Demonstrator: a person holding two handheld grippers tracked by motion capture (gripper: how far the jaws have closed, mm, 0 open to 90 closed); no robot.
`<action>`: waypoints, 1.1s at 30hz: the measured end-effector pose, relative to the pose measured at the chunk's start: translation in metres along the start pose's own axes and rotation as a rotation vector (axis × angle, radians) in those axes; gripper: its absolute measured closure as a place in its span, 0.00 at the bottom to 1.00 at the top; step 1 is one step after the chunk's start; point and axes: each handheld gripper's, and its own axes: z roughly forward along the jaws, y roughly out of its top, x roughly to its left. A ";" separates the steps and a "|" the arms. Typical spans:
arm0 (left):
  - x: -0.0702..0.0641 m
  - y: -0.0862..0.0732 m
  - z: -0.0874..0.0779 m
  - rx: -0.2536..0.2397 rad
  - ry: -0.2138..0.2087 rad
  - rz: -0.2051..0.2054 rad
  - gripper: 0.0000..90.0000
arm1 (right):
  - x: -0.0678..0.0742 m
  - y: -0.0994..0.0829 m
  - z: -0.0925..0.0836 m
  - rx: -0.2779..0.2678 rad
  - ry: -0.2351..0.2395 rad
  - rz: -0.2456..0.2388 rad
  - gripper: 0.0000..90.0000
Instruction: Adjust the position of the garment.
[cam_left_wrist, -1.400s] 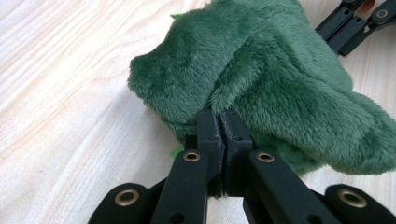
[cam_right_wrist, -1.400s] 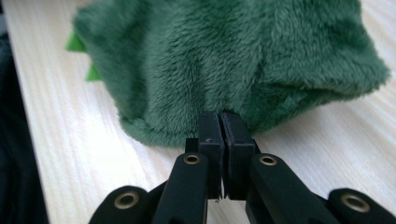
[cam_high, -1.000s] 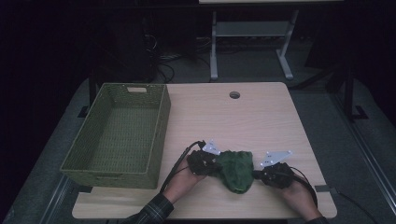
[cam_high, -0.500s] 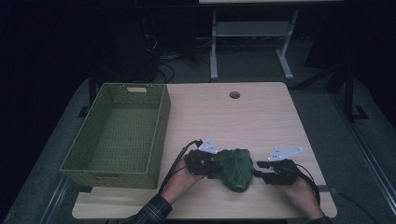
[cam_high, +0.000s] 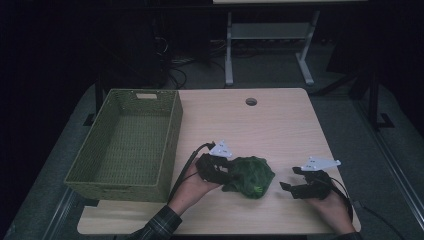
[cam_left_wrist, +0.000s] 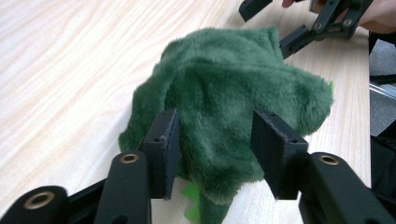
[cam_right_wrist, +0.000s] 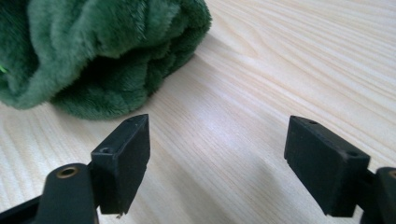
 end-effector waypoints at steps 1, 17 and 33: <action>0.001 0.002 -0.001 -0.007 0.004 0.007 0.55 | -0.001 0.000 0.000 0.002 -0.005 -0.003 0.23; 0.008 0.042 0.026 0.006 -0.117 0.048 0.20 | -0.009 -0.010 0.010 0.053 -0.063 0.026 0.12; 0.000 0.031 0.065 0.190 -0.108 0.165 0.14 | -0.007 -0.014 0.009 0.033 -0.074 0.020 0.13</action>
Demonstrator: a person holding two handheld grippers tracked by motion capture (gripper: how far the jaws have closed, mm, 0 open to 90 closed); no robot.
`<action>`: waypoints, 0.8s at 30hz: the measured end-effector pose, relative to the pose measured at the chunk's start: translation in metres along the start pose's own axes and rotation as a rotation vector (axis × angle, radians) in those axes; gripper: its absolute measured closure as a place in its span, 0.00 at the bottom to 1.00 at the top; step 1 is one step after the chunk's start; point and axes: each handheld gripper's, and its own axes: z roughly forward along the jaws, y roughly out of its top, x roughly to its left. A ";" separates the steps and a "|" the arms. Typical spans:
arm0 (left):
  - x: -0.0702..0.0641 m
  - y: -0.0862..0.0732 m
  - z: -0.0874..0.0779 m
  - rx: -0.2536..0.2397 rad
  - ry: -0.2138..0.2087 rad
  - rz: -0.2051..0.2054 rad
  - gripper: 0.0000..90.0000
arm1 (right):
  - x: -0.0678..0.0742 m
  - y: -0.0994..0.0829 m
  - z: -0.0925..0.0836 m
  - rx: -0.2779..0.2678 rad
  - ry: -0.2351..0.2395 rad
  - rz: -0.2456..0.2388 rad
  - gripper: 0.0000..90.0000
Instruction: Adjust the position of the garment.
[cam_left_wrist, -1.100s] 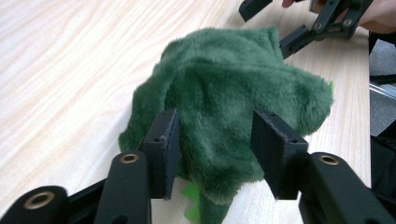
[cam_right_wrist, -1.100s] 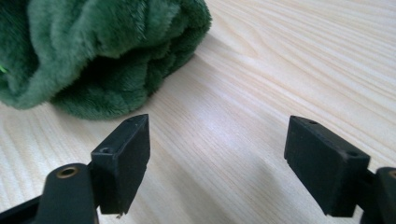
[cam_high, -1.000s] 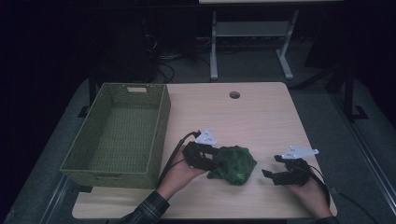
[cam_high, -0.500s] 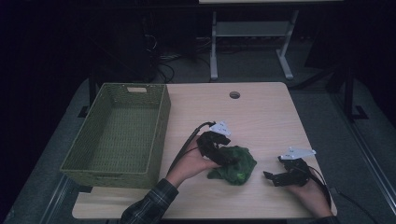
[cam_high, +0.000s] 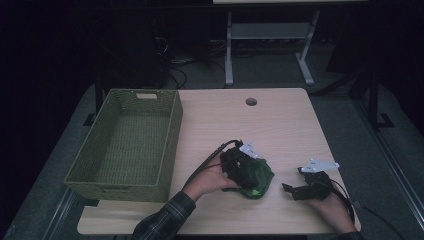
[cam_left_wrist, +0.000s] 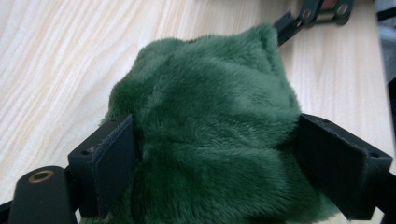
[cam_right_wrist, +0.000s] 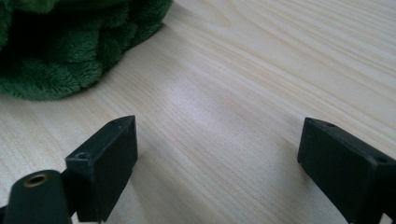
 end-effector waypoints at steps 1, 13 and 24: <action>-0.001 0.000 0.002 0.012 0.002 0.005 0.14 | 0.000 0.000 0.000 -0.002 0.000 0.000 0.13; -0.010 -0.002 0.026 0.107 0.047 0.027 0.15 | 0.000 -0.001 0.000 -0.010 -0.006 0.003 0.15; -0.012 -0.004 0.029 0.136 0.094 0.098 0.50 | -0.001 0.000 0.000 -0.012 -0.010 0.002 0.16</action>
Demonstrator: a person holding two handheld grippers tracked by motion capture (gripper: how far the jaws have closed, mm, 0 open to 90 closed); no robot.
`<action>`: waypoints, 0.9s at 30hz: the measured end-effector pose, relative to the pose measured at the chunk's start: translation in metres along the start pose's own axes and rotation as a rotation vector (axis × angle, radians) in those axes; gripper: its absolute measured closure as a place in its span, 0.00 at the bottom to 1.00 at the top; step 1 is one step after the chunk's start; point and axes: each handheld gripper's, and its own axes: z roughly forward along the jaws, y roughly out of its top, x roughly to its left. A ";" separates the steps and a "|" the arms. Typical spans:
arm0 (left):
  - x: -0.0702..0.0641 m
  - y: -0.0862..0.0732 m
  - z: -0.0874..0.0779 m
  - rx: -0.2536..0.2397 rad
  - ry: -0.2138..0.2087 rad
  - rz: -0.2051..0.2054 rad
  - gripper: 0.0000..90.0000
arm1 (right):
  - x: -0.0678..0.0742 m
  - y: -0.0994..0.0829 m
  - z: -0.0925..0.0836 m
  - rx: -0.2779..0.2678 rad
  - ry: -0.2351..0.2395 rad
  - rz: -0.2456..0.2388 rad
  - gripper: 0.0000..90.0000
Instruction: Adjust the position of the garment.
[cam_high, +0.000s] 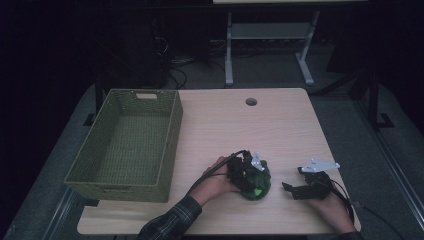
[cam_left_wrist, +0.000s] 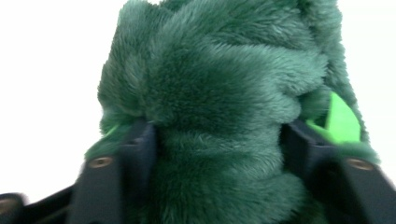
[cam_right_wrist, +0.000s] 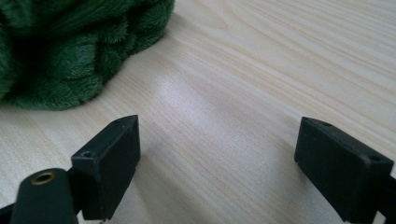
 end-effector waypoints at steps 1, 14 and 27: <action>0.000 0.000 0.000 0.000 0.000 0.000 0.54 | 0.000 0.000 0.000 0.000 0.000 0.000 0.16; 0.012 -0.003 -0.020 -0.045 -0.045 -0.087 0.79 | 0.000 0.000 0.000 0.001 -0.003 0.007 0.16; 0.016 0.006 -0.061 -0.027 -0.015 -0.074 0.79 | 0.000 0.001 0.000 0.001 -0.003 0.007 0.16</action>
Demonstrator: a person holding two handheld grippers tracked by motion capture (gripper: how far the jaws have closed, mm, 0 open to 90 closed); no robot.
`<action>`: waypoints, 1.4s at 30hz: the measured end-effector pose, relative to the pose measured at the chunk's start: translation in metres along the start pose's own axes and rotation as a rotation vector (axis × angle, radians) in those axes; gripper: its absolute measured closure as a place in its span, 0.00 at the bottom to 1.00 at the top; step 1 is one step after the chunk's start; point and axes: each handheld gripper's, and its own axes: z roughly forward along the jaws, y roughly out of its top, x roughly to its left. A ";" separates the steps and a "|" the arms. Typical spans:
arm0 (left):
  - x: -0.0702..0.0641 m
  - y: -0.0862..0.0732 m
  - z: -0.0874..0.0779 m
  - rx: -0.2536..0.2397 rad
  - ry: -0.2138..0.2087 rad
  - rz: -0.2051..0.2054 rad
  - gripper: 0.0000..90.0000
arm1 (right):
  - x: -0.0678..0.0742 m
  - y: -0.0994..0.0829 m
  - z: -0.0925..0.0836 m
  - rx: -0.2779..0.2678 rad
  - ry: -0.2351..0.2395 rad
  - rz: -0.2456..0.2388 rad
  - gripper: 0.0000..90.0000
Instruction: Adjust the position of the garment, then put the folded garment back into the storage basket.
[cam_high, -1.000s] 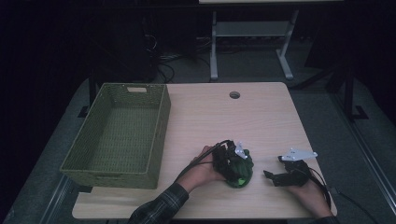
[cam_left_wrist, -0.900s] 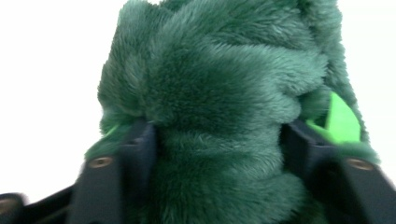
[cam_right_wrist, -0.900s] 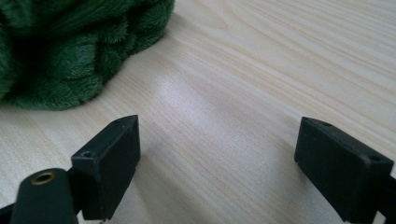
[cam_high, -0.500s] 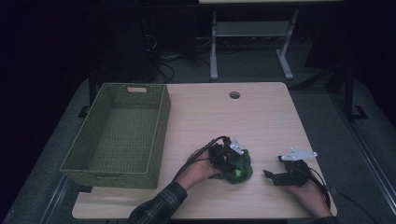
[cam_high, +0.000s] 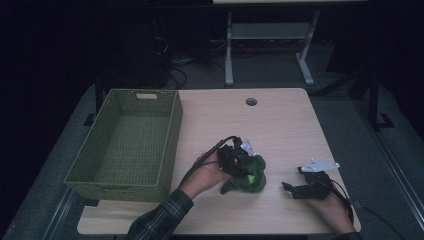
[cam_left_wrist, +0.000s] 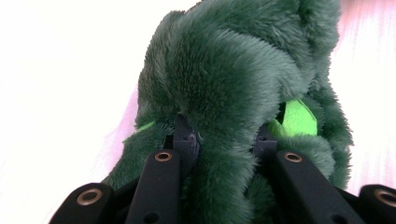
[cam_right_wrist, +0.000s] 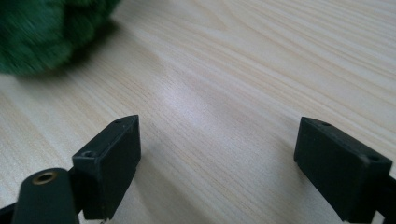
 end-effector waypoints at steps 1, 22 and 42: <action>0.000 0.000 -0.003 -0.006 0.004 -0.005 0.79 | 0.000 0.000 0.000 0.001 0.000 0.001 0.16; 0.017 -0.010 -0.079 -0.022 0.067 -0.054 0.79 | 0.000 0.000 0.000 -0.001 -0.001 0.002 0.16; 0.042 -0.034 -0.169 -0.052 0.176 -0.133 0.79 | 0.000 0.000 0.000 0.001 -0.003 0.006 0.16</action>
